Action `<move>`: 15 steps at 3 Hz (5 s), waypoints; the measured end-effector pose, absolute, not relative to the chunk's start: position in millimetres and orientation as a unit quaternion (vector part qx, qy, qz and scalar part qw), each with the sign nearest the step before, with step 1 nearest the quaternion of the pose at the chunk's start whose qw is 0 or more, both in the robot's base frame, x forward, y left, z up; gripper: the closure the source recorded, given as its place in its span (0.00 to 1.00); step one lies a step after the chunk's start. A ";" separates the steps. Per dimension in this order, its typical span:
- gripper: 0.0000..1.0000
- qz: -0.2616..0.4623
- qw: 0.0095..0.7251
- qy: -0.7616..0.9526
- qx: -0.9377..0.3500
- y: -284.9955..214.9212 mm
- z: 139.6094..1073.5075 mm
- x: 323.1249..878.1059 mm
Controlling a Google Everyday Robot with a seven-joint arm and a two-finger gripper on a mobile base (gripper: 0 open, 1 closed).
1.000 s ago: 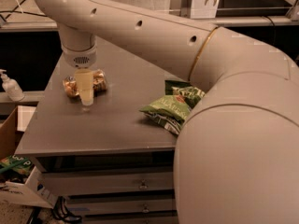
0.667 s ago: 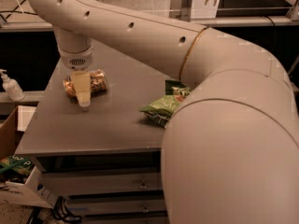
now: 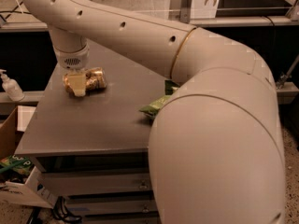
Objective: Place orange can upright
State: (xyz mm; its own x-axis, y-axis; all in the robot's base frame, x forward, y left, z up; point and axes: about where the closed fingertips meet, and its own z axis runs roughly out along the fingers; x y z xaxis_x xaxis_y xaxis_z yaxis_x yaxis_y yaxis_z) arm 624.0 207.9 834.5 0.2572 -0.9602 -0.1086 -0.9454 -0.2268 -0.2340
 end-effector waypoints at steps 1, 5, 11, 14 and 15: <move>0.65 -0.020 0.127 0.609 -0.783 216.4 837.9 621.7; 1.00 0.235 0.355 0.549 -0.719 220.2 904.5 618.0; 1.00 0.412 0.500 0.534 -0.543 176.5 880.6 633.9; 0.36 0.407 0.496 0.539 -0.546 176.2 879.8 633.3; 0.12 0.375 0.485 0.558 -0.559 161.6 874.5 636.5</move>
Offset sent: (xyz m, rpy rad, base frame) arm -0.0128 0.0251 0.0516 0.2297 0.0422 0.0420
